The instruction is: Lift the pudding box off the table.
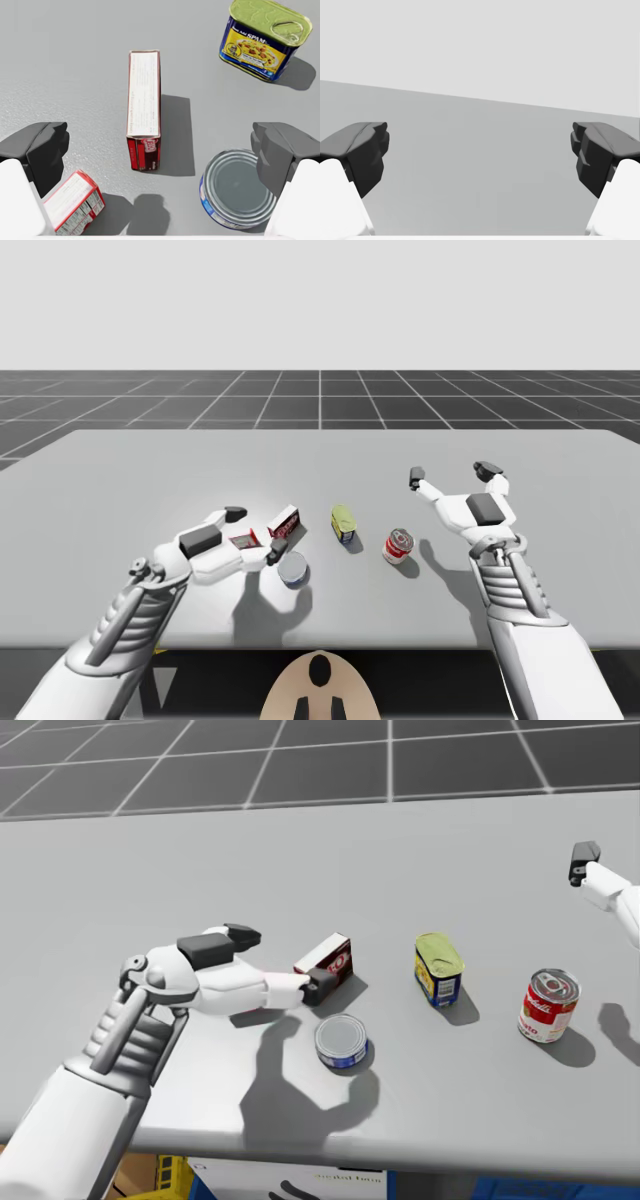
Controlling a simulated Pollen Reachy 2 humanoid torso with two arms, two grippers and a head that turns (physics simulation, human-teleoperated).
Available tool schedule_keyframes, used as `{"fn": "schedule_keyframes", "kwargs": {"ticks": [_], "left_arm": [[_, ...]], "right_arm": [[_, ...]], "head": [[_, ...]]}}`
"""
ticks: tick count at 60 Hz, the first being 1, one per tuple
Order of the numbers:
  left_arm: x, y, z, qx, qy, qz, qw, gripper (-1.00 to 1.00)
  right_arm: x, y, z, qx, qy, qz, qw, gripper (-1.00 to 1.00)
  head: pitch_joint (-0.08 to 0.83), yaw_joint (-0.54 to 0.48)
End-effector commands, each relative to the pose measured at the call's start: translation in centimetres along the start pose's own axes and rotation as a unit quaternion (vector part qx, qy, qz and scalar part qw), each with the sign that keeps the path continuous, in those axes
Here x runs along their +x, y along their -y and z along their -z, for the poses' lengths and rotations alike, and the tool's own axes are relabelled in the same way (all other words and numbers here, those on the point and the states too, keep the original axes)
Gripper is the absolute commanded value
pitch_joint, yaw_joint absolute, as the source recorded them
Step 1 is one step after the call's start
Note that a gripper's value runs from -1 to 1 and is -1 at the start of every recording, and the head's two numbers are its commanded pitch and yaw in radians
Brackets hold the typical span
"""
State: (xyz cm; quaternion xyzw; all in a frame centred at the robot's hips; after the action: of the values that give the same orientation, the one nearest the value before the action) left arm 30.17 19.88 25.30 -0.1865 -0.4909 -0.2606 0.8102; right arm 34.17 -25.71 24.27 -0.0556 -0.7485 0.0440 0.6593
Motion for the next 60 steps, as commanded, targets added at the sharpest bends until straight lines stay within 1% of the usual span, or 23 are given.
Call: {"fn": "schedule_keyframes", "kwargs": {"ticks": [1, 12, 18, 22, 23, 27, 31, 33, 35, 38, 46, 47, 48, 49, 50, 51, 52, 53, 54, 60], "left_arm": [[0.0, -0.4, 2.8, 0.003, -0.016, -0.013, 1.0, -1.0], [-0.1, -0.8, 5.7, 0.013, -0.03, -0.019, 0.999, -1.0], [-0.1, -1.0, 7.1, 0.018, -0.038, -0.026, 0.999, -1.0], [-0.2, -1.0, 7.9, 0.023, -0.044, -0.024, 0.998, -1.0], [-0.3, -1.0, 8.2, 0.021, -0.046, -0.026, 0.998, -1.0], [-0.5, -1.0, 8.7, 0.03, -0.05, -0.02, 0.998, -1.0], [-0.7, -1.1, 9.3, 0.033, -0.054, -0.019, 0.998, -1.0], [-1.0, -1.1, 9.7, 0.042, -0.057, -0.013, 0.997, -1.0], [-1.2, -1.1, 9.8, 0.041, -0.059, -0.014, 0.997, -1.0], [-1.5, -1.1, 10.2, 0.049, -0.066, -0.009, 0.997, -1.0], [-2.1, -1.0, 10.5, 0.054, -0.081, -0.004, 0.995, -1.0], [-2.3, -0.9, 10.5, 0.053, -0.084, -0.001, 0.995, -0.94], [-2.3, -0.9, 10.6, 0.054, -0.085, 0.0, 0.995, -0.76], [-2.4, -0.9, 10.6, 0.055, -0.086, 0.0, 0.995, -0.76], [-2.4, -0.9, 10.6, 0.056, -0.086, 0.001, 0.995, -0.66], [-2.5, -0.8, 10.6, 0.056, -0.086, 0.001, 0.995, -0.04], [-2.6, -0.8, 10.6, 0.056, -0.087, 0.002, 0.995, 0.26], [-2.6, -0.8, 10.6, 0.055, -0.087, 0.005, 0.995, 0.85], [-2.7, -0.7, 10.6, 0.055, -0.087, 0.006, 0.995, 0.94], [-2.7, -0.6, 10.5, 0.056, -0.085, 0.011, 0.995, 1.0]], "right_arm": [[0.0, 0.1, 0.0, 0.0, 0.0, 0.001, 1.0, -1.0], [0.2, 0.3, 0.0, -0.001, 0.002, 0.003, 1.0, -1.0], [0.2, 0.3, 0.0, -0.002, 0.003, 0.004, 1.0, -1.0], [0.3, 0.4, 0.0, -0.003, 0.004, 0.005, 1.0, -1.0], [0.3, 0.4, 0.0, -0.003, 0.004, 0.004, 1.0, -1.0], [0.3, 0.5, 0.0, -0.004, 0.005, 0.005, 1.0, -1.0], [0.4, 0.5, 0.0, -0.004, 0.005, 0.005, 1.0, -1.0], [0.4, 0.5, -0.1, -0.005, 0.006, 0.006, 1.0, -1.0], [0.4, 0.6, -0.1, -0.005, 0.006, 0.006, 1.0, -1.0], [0.4, 0.6, -0.1, -0.006, 0.007, 0.006, 0.9999, -1.0], [0.5, 0.7, -0.1, -0.007, 0.008, 0.005, 0.9999, -1.0], [0.5, 0.6, -0.1, -0.008, 0.008, 0.005, 0.9999, -1.0], [0.5, 0.7, -0.1, -0.008, 0.008, 0.005, 0.9999, -1.0], [0.5, 0.7, -0.1, -0.008, 0.008, 0.005, 0.9999, -1.0], [0.5, 0.6, -0.1, -0.008, 0.008, 0.005, 0.9999, -1.0], [0.5, 0.6, -0.1, -0.008, 0.008, 0.005, 0.9999, -1.0], [0.5, 0.6, -0.1, -0.008, 0.008, 0.005, 0.9999, -1.0], [0.5, 0.7, -0.1, -0.008, 0.008, 0.005, 0.9999, -1.0], [0.5, 0.6, -0.1, -0.008, 0.008, 0.005, 0.9999, -1.0], [0.4, 0.7, 0.0, -0.009, 0.007, 0.004, 0.9999, -1.0]], "head": [[0.622, 0.15], [0.621, 0.15], [0.62, 0.15], [0.62, 0.14], [0.62, 0.14], [0.619, 0.14], [0.619, 0.14], [0.617, 0.14], [0.617, 0.14], [0.616, 0.14], [0.614, 0.14], [0.613, 0.14], [0.613, 0.14], [0.613, 0.14], [0.613, 0.14], [0.612, 0.14], [0.611, 0.14], [0.611, 0.14], [0.61, 0.14], [0.606, 0.14]]}}
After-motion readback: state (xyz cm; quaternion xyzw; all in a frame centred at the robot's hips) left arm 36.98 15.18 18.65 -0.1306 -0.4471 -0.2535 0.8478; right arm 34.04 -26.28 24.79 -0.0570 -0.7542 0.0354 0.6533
